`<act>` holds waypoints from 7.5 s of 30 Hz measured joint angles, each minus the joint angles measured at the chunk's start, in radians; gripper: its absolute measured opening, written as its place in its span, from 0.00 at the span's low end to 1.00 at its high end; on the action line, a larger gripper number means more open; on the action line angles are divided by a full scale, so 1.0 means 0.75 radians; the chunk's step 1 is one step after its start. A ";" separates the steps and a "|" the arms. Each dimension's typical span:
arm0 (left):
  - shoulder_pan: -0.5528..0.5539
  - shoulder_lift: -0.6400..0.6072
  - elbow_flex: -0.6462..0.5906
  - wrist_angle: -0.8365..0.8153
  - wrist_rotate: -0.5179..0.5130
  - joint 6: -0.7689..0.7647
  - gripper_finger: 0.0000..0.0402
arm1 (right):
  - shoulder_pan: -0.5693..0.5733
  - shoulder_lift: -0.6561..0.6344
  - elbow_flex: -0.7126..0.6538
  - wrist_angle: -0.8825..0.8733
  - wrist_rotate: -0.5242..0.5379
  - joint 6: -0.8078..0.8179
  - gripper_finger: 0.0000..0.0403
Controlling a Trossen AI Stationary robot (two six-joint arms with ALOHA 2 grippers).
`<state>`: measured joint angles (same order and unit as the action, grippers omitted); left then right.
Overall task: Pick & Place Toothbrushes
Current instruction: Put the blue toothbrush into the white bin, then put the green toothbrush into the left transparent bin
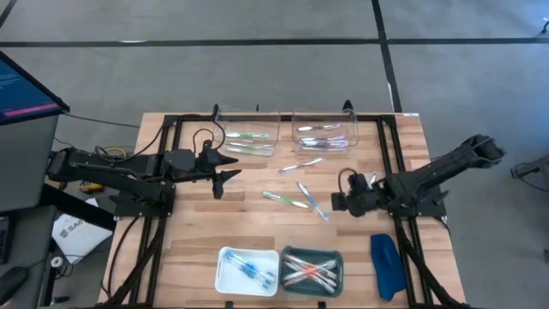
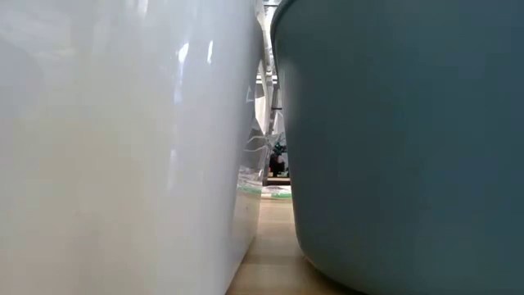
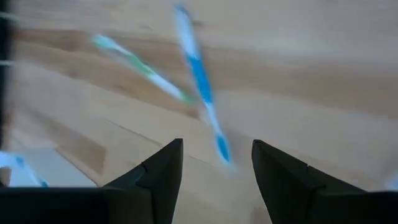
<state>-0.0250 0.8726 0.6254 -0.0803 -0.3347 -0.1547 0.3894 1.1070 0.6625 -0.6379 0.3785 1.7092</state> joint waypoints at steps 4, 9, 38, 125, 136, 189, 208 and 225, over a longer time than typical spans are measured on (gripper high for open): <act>0.000 0.000 0.000 -0.001 0.000 0.000 0.42 | -0.129 -0.004 0.009 -0.145 -0.197 0.110 0.43; 0.000 0.000 0.000 -0.002 0.003 0.000 0.42 | -0.291 -0.003 0.009 -0.422 -0.364 0.204 0.38; 0.000 0.001 0.000 -0.001 0.049 0.000 0.42 | -0.590 0.223 -0.113 -0.502 -0.506 0.005 0.35; 0.000 -0.220 0.001 -0.318 0.048 0.071 0.42 | -0.133 0.711 0.933 -0.174 -0.256 -1.480 0.00; 0.000 -0.271 0.001 -0.380 0.032 0.071 0.42 | 0.020 1.306 1.832 -0.580 -0.298 -1.861 0.00; 0.000 -0.352 0.000 -0.424 0.028 0.057 0.42 | 0.010 1.908 2.230 -0.455 -0.647 -2.592 0.00; 0.000 -0.352 0.000 -0.429 0.028 0.059 0.42 | 0.007 1.912 2.230 -0.381 -0.644 -2.557 0.15; 0.000 -0.352 0.000 -0.432 0.028 0.060 0.42 | -0.052 1.903 2.258 -0.296 -0.643 -2.220 0.59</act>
<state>-0.0250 0.6086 0.6254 -0.4046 -0.3138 -0.1101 0.3502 2.5340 2.3558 -0.8596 -0.1040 0.0441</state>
